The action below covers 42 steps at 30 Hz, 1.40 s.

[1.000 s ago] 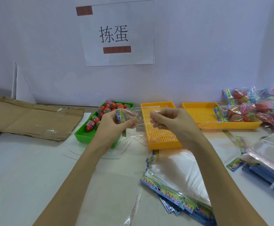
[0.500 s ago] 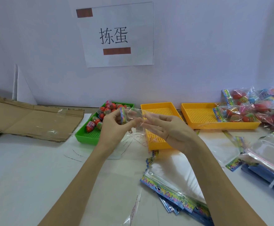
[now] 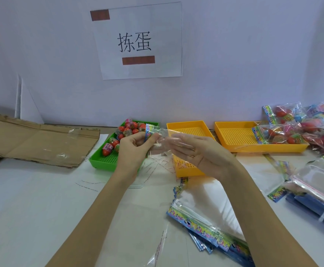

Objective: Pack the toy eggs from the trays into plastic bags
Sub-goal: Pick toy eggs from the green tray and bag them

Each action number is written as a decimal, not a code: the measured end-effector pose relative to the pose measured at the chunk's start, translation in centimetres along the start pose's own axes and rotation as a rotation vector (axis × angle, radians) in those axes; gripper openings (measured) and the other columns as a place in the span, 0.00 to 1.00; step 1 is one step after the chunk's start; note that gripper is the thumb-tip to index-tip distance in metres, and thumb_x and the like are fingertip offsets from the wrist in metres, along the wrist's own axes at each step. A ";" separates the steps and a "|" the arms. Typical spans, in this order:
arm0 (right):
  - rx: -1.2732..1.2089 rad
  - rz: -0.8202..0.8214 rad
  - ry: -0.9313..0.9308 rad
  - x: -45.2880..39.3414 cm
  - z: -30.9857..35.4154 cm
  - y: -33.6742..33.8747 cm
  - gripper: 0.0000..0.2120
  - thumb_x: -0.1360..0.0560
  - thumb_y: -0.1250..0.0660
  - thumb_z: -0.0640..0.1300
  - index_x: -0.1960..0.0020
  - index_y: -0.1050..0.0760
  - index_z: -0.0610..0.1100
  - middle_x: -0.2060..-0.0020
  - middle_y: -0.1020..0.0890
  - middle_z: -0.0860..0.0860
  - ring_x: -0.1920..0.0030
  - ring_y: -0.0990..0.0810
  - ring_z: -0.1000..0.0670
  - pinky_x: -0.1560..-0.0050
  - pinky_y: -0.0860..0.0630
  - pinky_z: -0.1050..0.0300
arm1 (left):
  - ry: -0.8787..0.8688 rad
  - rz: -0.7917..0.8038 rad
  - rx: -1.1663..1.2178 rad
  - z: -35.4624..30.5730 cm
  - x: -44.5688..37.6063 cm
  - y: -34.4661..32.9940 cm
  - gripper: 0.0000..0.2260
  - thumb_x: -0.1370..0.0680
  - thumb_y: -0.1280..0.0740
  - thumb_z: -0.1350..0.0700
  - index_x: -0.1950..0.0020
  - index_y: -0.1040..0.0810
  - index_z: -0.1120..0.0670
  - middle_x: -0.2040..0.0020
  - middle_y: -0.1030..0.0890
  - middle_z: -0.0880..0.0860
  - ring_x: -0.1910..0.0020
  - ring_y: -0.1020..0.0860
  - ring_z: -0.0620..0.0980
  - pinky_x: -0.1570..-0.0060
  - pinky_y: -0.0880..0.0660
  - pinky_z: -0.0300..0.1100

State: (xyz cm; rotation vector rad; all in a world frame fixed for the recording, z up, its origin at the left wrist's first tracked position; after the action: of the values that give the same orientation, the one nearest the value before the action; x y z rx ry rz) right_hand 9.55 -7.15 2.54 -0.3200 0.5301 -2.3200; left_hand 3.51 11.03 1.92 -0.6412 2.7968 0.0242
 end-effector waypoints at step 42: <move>0.789 0.051 0.328 1.1 1.3 -2.9 0.16 0.16 0.36 0.49 0.44 0.13 0.42 0.51 0.11 0.48 0.46 0.13 0.50 0.45 0.18 0.57 | -0.633 0.171 -0.880 -2.7 2.1 -2.6 0.14 0.25 0.21 0.49 0.43 0.18 0.51 0.59 0.17 0.47 0.62 0.22 0.45 0.61 0.23 0.44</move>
State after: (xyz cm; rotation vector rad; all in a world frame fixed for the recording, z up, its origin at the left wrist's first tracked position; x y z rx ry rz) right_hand 7.52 -6.40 5.07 0.4462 -0.2491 -2.3361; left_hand 2.15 7.56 4.05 -0.4340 2.1040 1.2884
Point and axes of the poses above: each hand's wrist, its own x-axis away from the middle knuckle, its own y-axis out of the back of the hand, z = x × y, the point moved 5 cm from there along -x, towards the middle knuckle
